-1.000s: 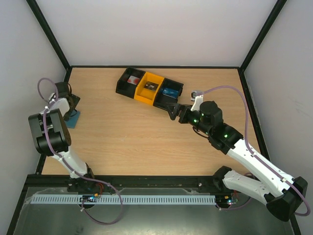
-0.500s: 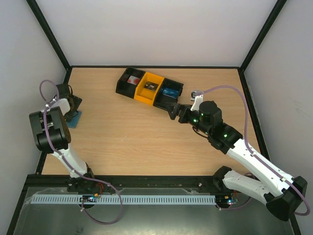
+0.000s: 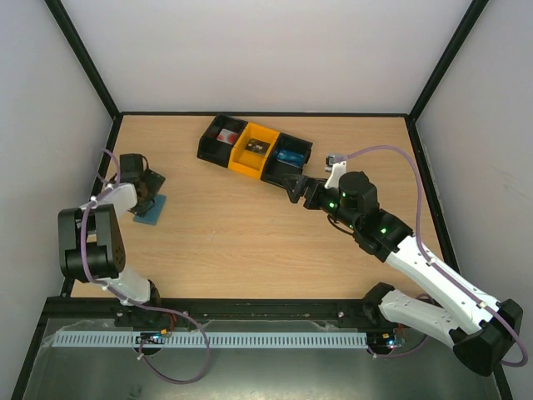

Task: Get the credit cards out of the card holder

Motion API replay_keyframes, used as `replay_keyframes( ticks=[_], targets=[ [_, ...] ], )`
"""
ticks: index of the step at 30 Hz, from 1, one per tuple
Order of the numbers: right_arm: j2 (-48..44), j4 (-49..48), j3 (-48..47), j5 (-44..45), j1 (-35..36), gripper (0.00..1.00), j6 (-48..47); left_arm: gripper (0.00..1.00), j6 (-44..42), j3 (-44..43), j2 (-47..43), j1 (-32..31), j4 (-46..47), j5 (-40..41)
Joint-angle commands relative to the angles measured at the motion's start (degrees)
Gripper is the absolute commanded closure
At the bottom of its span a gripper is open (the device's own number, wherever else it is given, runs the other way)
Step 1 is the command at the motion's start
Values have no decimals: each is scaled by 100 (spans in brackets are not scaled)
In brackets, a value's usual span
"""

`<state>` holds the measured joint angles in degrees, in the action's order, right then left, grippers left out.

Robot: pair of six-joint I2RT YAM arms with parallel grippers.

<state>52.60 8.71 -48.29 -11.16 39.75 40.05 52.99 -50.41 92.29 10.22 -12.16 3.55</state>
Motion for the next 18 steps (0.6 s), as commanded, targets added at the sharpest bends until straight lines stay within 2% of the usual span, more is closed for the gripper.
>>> replay_keyframes(
  ticks=[1, 13, 18],
  targets=[
    [-87, 53, 35, 91, -20, 2, 53, 0, 484, 434, -294, -404, -147, -748],
    [9, 79, 114, 111, -22, 2, 29, 1, 1523, 1130, -947, -2276, -120, -777],
    [29, 149, 150, 249, -20, 2, 20, 1, 1434, 1181, -1401, -2542, -297, -631]
  ],
)
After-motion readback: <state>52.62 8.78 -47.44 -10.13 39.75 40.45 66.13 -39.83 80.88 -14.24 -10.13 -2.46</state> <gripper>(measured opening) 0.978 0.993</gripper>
